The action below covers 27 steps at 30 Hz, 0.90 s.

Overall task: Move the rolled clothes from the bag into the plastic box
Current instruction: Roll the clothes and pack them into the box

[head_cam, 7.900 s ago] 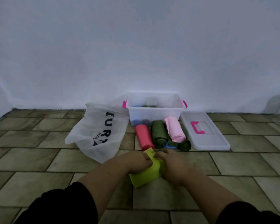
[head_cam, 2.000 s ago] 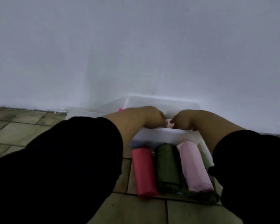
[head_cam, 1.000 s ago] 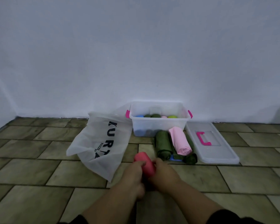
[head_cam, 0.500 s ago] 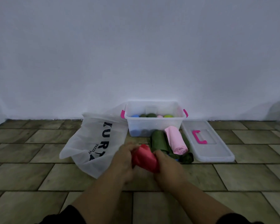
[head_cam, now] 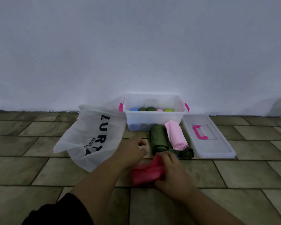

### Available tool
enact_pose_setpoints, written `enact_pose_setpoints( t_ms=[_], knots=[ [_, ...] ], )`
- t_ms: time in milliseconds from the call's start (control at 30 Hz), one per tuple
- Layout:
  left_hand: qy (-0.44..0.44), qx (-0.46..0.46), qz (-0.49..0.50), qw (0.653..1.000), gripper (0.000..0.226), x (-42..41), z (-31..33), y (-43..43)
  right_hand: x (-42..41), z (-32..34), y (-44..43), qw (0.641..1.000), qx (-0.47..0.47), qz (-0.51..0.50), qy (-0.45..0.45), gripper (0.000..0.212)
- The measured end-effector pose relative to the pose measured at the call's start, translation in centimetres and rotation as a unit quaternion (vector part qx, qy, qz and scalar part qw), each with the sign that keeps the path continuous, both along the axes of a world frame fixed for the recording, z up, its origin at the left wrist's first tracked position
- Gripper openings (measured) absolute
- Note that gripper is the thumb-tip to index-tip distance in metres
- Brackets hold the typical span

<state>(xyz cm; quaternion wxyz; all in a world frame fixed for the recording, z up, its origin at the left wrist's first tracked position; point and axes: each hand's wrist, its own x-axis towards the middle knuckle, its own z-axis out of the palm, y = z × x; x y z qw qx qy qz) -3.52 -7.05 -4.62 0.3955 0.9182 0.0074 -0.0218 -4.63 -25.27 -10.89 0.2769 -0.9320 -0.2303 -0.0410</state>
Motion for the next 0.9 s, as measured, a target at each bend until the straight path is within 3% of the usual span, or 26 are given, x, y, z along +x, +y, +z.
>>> enact_pose_setpoints(
  t_ms=[67,167,267,367,467,567,667,767,900],
  knots=[
    [-0.005,-0.049,0.004,0.999,0.014,0.1,0.4,0.6,0.0,0.1,-0.6,0.999,0.029,-0.033,0.010,0.074],
    [0.117,-0.125,-0.144,0.975,0.007,-0.7,0.9,0.6,-0.1,0.0,-1.1,0.997,0.021,-0.068,0.006,0.051],
    [0.198,-0.041,-0.216,0.955,0.007,-1.3,0.0,-0.4,-0.1,-0.1,-1.1,0.999,-0.004,-0.040,0.026,0.031],
    [0.114,0.072,-0.116,0.984,0.020,-0.3,-1.0,-0.4,0.1,0.1,-1.0,0.998,-0.024,-0.017,0.056,0.037],
    [0.056,0.066,-0.049,0.995,0.022,0.6,-1.5,-0.1,0.5,0.5,-1.0,0.994,-0.080,0.013,0.070,0.054],
    [0.088,-0.008,-0.065,0.994,0.020,0.6,-1.7,-0.4,0.6,0.9,-0.7,0.991,-0.117,0.035,0.057,0.064],
    [0.137,0.076,-0.087,0.984,0.050,0.4,-1.9,-0.8,0.4,1.1,0.6,0.983,-0.173,0.049,0.017,0.070],
    [0.156,0.008,-0.066,0.986,0.053,0.3,-2.4,-1.1,0.1,0.8,2.1,0.977,-0.202,0.064,0.001,0.072],
    [-0.043,-0.050,-0.033,0.997,0.030,0.2,-2.6,-1.3,-0.2,0.1,2.4,0.975,-0.218,0.051,0.005,0.072]
  ],
)
